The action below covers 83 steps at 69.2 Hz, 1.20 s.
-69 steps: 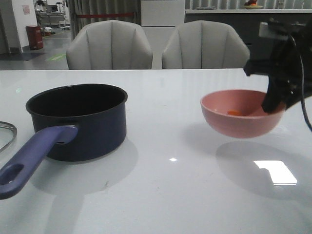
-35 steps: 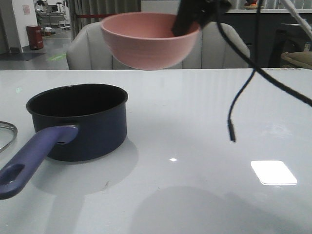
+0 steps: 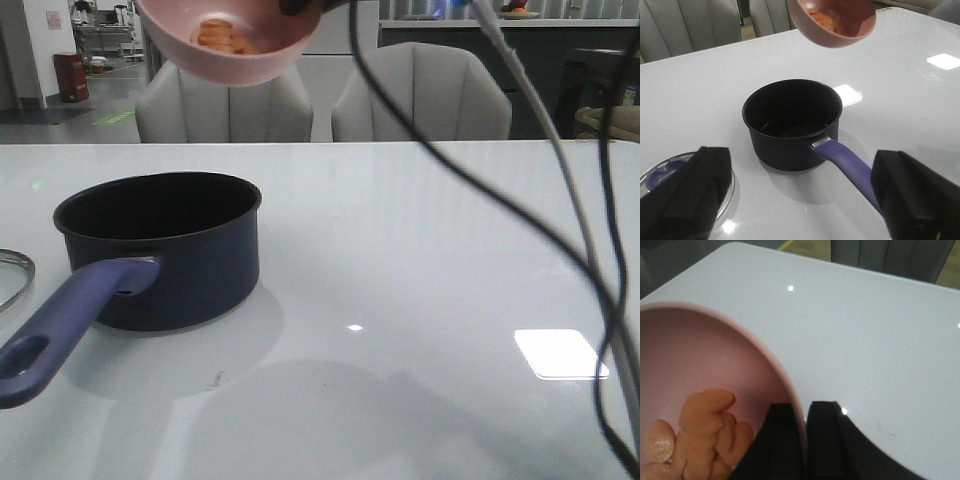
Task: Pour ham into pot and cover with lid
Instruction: 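Lift the pink bowl and carry it over the saucepan, then tilt the pink bowl to pour the ham slices into the saucepan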
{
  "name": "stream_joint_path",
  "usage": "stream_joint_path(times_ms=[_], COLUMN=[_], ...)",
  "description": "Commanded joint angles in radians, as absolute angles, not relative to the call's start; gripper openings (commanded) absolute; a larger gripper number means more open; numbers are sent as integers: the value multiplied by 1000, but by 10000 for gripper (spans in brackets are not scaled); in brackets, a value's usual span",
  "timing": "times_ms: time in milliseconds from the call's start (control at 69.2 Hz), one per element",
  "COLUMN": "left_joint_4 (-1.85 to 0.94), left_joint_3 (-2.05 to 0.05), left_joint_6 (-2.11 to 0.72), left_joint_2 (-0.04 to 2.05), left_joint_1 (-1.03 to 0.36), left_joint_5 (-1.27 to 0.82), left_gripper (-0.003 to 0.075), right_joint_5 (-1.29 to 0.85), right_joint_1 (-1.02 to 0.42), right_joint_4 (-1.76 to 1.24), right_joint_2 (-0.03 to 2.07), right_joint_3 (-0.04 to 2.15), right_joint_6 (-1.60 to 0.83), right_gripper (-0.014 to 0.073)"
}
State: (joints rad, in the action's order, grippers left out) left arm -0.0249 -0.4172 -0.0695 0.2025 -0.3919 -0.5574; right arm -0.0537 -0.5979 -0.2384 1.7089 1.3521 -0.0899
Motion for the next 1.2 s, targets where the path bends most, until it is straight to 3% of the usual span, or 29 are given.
stream_joint_path(times_ms=[0, 130, 289, 433, 866, 1025, 1184], left_joint_4=[-29, -29, -29, -29, -29, -29, -29], left_joint_3=[-444, -444, -444, -444, -444, -444, -444], left_joint_6=[-65, -65, -65, -65, -65, -65, -65], left_joint_2=[211, 211, 211, 211, 211, 211, 211], left_joint_1=[-402, -402, -402, -402, -402, -402, -402], left_joint_5=[-485, -485, -485, -485, -485, -485, -485], left_gripper=[606, 606, 606, 606, 606, 606, 606], right_joint_5=[281, 546, 563, 596, 1024, 1283, 1288], right_joint_1=[-633, -671, -694, -715, -768, -787, -787], right_joint_4=[-239, -239, -238, -241, -276, -221, -104], right_joint_2=[1659, 1685, 1751, 1817, 1947, 2022, 2072], right_joint_3=[1269, 1168, 1203, 1256, 1257, 1257, 1254], right_joint_6=[-110, -116, -211, -369, -894, -1148, -1276], right_gripper=[136, 136, 136, 136, 135, 135, 135])
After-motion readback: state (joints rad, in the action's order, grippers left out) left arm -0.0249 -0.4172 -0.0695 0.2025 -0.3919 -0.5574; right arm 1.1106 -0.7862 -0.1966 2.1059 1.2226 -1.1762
